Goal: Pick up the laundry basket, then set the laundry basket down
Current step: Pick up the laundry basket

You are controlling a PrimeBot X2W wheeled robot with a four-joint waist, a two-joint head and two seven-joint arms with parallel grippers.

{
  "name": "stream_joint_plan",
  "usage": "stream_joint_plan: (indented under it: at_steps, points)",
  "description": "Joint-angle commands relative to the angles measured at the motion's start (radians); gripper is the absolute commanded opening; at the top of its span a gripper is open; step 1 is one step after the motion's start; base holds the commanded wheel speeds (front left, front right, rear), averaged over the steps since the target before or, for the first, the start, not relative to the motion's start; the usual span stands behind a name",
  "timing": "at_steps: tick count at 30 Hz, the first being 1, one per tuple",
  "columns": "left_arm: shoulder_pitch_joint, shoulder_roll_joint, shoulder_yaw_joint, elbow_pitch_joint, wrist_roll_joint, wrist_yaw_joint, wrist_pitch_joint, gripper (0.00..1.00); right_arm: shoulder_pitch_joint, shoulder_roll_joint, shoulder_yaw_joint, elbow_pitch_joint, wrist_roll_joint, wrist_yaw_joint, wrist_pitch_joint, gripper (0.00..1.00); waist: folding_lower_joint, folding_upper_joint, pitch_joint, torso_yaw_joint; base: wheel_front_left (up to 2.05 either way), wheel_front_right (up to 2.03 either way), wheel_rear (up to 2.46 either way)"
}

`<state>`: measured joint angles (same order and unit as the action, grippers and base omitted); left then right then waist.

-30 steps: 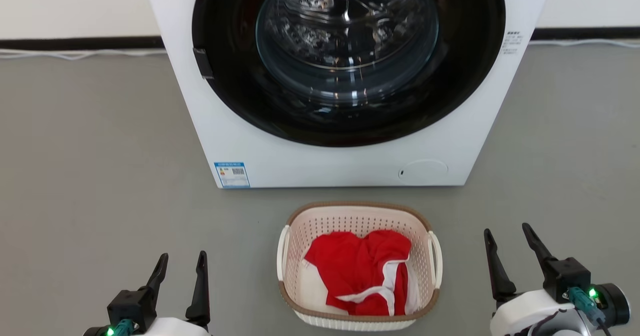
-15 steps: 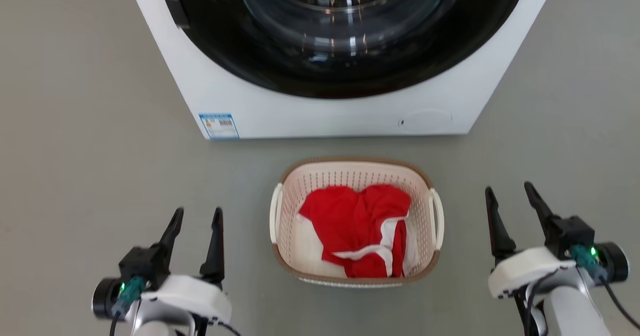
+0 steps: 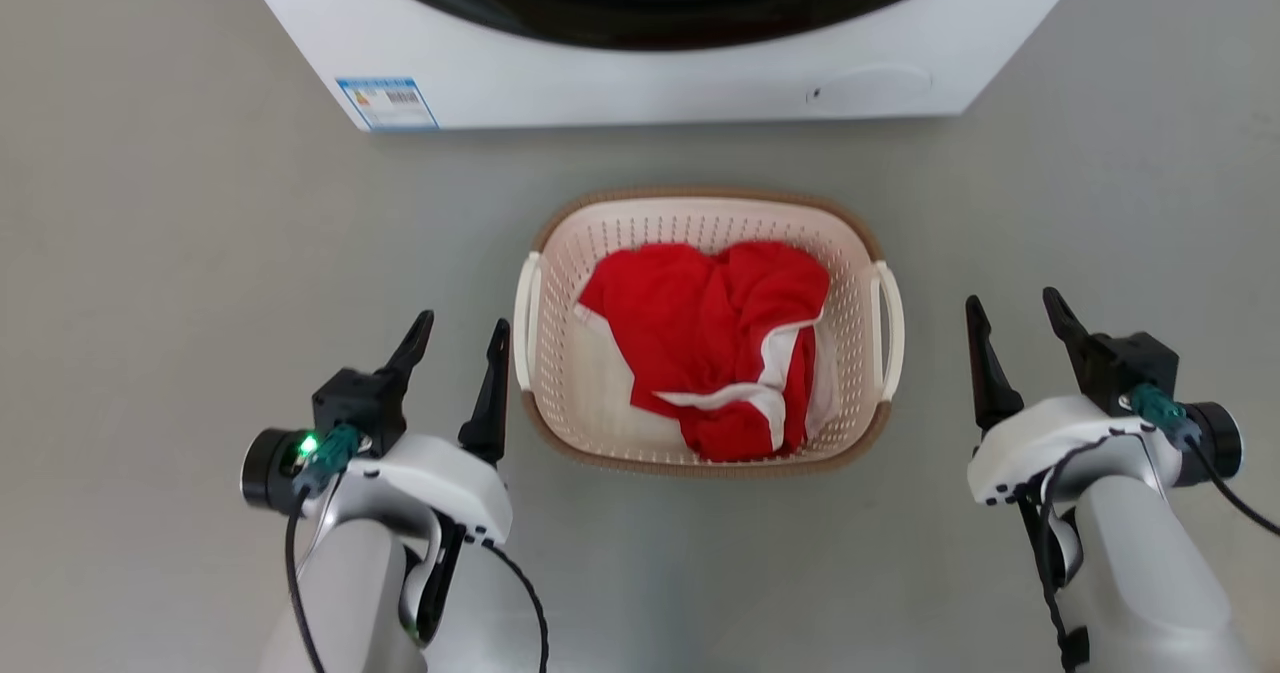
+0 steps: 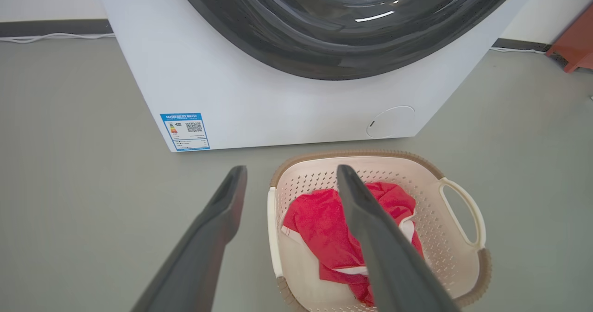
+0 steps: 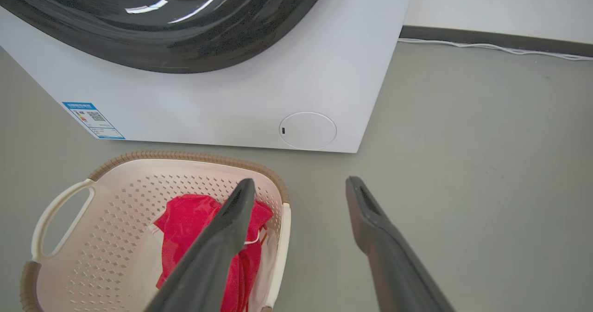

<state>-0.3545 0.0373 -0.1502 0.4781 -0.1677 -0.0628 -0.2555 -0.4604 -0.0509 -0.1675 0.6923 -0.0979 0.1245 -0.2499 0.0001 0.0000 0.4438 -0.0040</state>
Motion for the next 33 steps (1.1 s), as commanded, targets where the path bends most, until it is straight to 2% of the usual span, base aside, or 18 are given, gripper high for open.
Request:
stream_joint_plan:
  at_steps: [1, 12, 24, 33]
  points:
    - [-0.034, 0.013, 0.02, -0.002, 0.001, 0.004, -0.006, 1.0, -0.026, 0.001, 0.018, 0.011, -0.004, 0.006, -0.012, 1.0, 0.0, 0.0, 0.045, -0.007, 0.0, 0.0, 0.0]
    - [-0.201, 0.013, -0.009, 0.153, 0.023, 0.024, -0.006, 1.0, -0.189, 0.001, 0.009, 0.175, -0.036, 0.006, -0.012, 1.0, 0.0, 0.0, 0.194, -0.021, 0.0, 0.0, 0.0]
    - [-0.295, 0.013, 0.006, 0.222, 0.044, 0.026, -0.006, 1.0, -0.253, 0.001, 0.019, 0.202, -0.063, 0.006, -0.012, 1.0, 0.0, 0.0, 0.301, -0.037, 0.0, 0.0, 0.0]
    - [-0.356, 0.013, 0.027, 0.257, 0.053, 0.03, -0.006, 1.0, -0.286, 0.001, 0.051, 0.192, -0.04, 0.006, -0.012, 1.0, 0.0, 0.0, 0.375, -0.053, 0.0, 0.0, 0.0]
